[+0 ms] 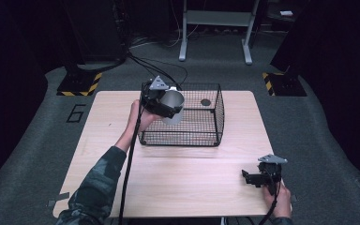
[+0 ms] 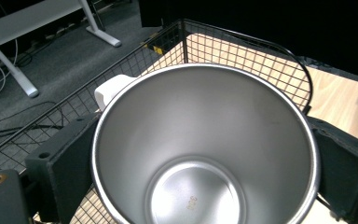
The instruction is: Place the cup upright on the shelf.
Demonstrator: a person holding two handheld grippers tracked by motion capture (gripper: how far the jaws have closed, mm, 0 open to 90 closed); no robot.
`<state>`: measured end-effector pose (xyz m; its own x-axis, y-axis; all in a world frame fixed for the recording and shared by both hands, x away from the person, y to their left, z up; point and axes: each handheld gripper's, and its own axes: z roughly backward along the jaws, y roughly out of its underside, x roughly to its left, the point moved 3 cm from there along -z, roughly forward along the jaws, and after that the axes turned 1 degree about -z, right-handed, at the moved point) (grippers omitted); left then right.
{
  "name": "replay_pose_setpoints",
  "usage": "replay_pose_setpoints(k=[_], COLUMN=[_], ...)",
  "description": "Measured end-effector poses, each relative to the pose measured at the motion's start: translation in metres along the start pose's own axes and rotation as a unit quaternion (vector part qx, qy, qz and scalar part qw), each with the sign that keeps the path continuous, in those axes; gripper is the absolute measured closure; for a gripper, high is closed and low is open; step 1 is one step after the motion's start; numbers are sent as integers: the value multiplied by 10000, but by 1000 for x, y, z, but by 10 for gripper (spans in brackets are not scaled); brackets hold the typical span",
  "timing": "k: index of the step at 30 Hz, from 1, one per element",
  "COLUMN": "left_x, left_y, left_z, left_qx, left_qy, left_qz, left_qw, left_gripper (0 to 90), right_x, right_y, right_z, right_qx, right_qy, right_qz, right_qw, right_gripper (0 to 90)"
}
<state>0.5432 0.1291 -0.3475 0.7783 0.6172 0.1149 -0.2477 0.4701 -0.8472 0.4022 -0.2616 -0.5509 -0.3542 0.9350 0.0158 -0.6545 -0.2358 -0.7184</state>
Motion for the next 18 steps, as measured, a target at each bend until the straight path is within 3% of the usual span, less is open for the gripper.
replay_pose_setpoints(k=[18], left_x=[8], left_y=[0], left_z=[-32], left_qx=[182], left_qy=[-74], left_qz=[69], left_qw=[9998], left_gripper=[63], right_x=[0], right_y=[0], right_z=[0], right_qx=[-26], right_qy=[34], right_qz=[-58], right_qw=[10000], right_gripper=[0])
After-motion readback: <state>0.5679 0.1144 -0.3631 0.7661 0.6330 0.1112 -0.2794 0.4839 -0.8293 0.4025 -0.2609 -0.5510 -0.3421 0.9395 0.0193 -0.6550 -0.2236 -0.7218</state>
